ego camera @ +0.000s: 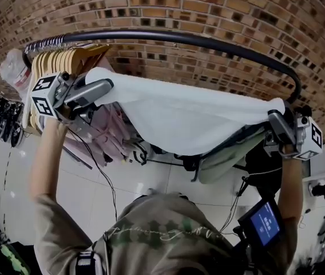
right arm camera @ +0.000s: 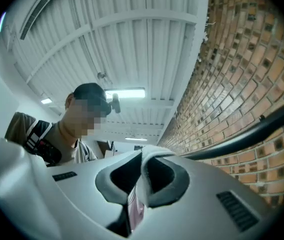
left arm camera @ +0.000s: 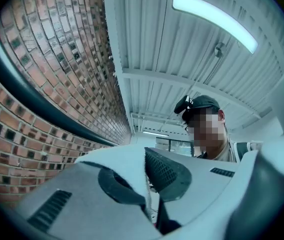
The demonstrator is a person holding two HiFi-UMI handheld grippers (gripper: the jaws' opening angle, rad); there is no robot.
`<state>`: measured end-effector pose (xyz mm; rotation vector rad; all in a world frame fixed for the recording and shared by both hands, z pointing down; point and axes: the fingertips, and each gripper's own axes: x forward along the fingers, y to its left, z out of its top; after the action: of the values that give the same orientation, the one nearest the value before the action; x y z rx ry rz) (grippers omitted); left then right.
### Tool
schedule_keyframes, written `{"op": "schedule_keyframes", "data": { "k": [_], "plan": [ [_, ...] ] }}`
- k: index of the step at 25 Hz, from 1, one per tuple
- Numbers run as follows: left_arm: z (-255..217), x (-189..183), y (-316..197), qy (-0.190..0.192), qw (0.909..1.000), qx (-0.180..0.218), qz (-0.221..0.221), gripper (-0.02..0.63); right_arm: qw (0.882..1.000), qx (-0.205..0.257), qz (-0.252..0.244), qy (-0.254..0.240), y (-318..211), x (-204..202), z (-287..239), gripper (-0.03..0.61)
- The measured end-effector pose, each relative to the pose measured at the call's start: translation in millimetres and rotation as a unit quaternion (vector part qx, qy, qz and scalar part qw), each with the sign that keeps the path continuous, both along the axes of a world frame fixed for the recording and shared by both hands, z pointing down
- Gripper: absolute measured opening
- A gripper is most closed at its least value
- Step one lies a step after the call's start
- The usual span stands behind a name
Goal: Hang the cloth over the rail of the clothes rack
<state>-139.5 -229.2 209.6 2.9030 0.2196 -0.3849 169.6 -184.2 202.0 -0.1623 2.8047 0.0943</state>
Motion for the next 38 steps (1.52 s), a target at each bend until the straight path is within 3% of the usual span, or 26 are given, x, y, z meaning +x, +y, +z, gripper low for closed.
{"op": "schedule_keyframes", "data": {
  "k": [3, 10, 20, 24, 31, 38],
  "plan": [
    [-6.9, -4.5, -5.6, 0.01, 0.9999, -0.007, 0.008, 0.015, 0.999, 0.004, -0.004, 0.034, -2.1, -5.0, -5.2, 0.028],
    [-31.3, -6.9, -7.0, -0.017, 0.9977, 0.064, -0.009, 0.015, 0.999, -0.022, -0.018, 0.046, -10.9, -7.4, -28.2, 0.028],
    [-73.5, 5.1, -33.3, -0.027, 0.9962, 0.083, -0.003, 0.015, 0.998, -0.016, -0.009, 0.064, -40.1, 5.6, -65.4, 0.028],
    [-88.7, 3.6, -46.5, -0.038, 0.9968, 0.07, 0.003, 0.015, 0.997, -0.001, -0.005, 0.073, -49.3, 4.1, -88.0, 0.028],
    [-111.1, 8.1, -72.0, -0.029, 0.998, 0.057, 0.006, 0.015, 0.998, 0.004, 0.014, 0.067, -79.0, 6.3, -112.7, 0.028],
    [-130.7, 11.1, -96.1, -0.017, 0.9984, 0.053, -0.006, 0.015, 0.999, -0.026, 0.019, 0.003, -105.6, 14.8, -140.0, 0.028]
  ]
}}
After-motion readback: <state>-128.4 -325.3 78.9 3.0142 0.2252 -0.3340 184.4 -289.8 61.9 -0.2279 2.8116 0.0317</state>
